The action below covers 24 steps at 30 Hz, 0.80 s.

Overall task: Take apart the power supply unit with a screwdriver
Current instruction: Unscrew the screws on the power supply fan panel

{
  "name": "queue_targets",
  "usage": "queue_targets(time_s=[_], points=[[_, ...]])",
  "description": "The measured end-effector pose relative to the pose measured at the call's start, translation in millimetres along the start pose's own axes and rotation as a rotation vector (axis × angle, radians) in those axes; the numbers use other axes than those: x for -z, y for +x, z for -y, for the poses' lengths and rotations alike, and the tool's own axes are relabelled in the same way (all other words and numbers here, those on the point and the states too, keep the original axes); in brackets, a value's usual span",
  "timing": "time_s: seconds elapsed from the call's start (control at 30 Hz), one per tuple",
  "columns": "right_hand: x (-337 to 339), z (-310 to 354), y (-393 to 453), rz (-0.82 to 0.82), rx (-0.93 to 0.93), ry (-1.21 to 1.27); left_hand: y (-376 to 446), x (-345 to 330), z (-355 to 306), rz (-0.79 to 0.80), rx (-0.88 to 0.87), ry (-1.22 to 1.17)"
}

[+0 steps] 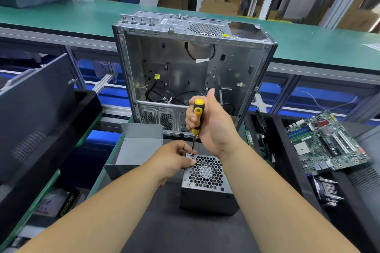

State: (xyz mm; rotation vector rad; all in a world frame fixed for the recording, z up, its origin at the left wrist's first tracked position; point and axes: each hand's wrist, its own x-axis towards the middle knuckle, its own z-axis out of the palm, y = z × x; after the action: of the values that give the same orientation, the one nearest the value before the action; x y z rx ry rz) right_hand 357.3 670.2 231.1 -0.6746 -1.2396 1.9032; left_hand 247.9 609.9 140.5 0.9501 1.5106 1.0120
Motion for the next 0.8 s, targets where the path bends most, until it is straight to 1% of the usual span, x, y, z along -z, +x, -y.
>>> queue_targets(time_s=[0.17,0.3,0.47,0.7,0.8], points=[[10.6,-6.0,-4.0,0.011,0.081,-0.072,-0.5,-0.9,0.4,0.003,-0.005,0.002],[11.8,-2.0,-6.0,-0.02,0.047,-0.036,-1.9,-1.4,0.8,0.006,-0.016,0.036],[7.5,3.8,-8.5,-0.045,-0.023,0.009,-5.3,1.4,-0.1,0.001,-0.058,0.143],[6.6,2.4,-7.1,-0.061,-0.031,0.055,-6.2,5.3,2.4,-0.016,-0.134,0.216],[7.1,1.5,-7.6,-0.058,-0.025,0.05,-4.5,7.9,1.5,-0.025,-0.201,0.329]])
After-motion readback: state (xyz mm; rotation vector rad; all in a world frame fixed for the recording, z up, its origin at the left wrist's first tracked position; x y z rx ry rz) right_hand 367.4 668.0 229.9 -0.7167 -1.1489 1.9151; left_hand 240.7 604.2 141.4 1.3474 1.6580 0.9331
